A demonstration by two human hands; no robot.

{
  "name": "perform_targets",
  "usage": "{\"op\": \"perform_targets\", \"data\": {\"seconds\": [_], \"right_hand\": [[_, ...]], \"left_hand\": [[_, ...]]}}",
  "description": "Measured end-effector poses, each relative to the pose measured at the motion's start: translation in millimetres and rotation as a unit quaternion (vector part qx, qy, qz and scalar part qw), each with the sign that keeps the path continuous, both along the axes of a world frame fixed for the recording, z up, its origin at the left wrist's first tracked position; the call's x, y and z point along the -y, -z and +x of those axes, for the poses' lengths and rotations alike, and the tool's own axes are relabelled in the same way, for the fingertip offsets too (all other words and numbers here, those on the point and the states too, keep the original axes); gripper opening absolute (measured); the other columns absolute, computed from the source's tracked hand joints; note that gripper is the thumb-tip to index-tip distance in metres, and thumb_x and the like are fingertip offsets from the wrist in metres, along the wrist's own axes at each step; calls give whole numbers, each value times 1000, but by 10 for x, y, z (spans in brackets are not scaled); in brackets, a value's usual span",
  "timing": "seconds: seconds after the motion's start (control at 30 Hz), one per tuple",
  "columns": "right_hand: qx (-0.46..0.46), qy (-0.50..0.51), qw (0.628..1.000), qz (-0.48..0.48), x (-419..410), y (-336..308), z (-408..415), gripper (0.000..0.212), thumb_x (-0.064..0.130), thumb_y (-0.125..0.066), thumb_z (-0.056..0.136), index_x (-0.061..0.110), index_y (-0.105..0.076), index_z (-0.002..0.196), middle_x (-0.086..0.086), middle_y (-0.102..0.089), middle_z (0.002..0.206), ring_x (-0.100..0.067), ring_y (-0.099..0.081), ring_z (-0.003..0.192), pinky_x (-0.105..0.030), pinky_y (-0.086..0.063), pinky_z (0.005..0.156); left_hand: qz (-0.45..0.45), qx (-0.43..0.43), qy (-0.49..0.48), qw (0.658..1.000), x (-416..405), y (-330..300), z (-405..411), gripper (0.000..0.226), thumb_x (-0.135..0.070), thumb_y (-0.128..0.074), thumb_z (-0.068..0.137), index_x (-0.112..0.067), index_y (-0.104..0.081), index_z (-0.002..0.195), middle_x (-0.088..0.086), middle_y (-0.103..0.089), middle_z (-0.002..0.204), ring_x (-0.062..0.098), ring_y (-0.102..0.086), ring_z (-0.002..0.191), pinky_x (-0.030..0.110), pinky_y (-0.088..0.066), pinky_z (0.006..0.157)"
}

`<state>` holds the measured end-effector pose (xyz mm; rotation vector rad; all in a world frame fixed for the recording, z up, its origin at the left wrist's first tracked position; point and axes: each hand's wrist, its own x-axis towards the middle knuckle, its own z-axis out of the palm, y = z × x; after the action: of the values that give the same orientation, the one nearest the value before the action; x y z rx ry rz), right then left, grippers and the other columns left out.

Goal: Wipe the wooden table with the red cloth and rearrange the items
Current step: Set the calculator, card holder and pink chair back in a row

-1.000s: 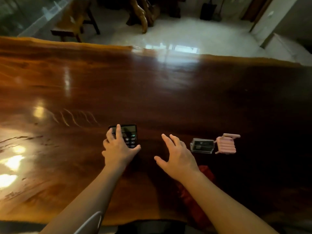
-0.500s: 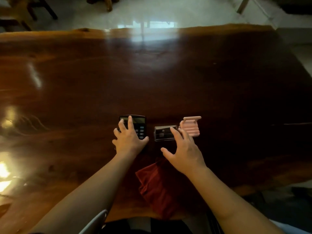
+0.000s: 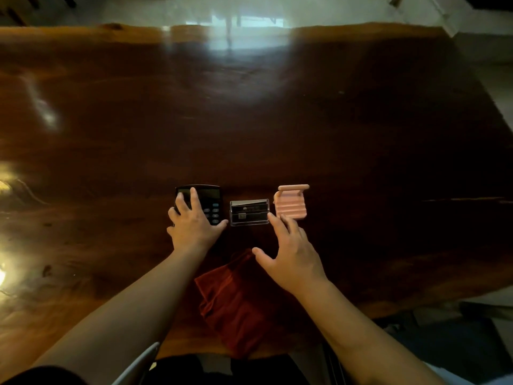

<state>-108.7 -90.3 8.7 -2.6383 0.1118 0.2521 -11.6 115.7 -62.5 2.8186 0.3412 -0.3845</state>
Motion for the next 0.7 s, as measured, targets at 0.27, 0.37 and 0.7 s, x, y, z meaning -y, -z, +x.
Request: {"op": "perform_targets", "data": {"seconds": [0.27, 0.37, 0.7], "right_hand": [[5, -37, 999, 14, 14, -2, 19, 83, 67, -58, 84, 38, -17, 151, 1, -30, 156, -20, -38, 137, -39, -51, 96], [2, -59, 998, 16, -12, -47, 33, 84, 65, -59, 85, 37, -18, 153, -1, -28, 159, -21, -34, 141, -41, -48, 100], [17, -82, 996, 6, -197, -448, -150, 84, 58, -65, 86, 35, -22, 154, 1, -26, 160, -20, -29, 144, -43, -42, 106]], "left_hand": [[-20, 0, -19, 1000, -172, -263, -87, 118, -82, -62, 72, -27, -4, 158, 12, -10, 165, 40, -27, 145, 61, -44, 103], [-31, 7, -22, 999, -267, -385, -235, 109, -76, -62, 77, -25, -9, 158, 12, -14, 164, 38, -27, 146, 59, -41, 106], [-131, 42, 40, 990, -521, -739, -720, 98, -66, -67, 81, -21, -24, 156, 8, -31, 157, 29, -37, 140, 49, -44, 108]]}}
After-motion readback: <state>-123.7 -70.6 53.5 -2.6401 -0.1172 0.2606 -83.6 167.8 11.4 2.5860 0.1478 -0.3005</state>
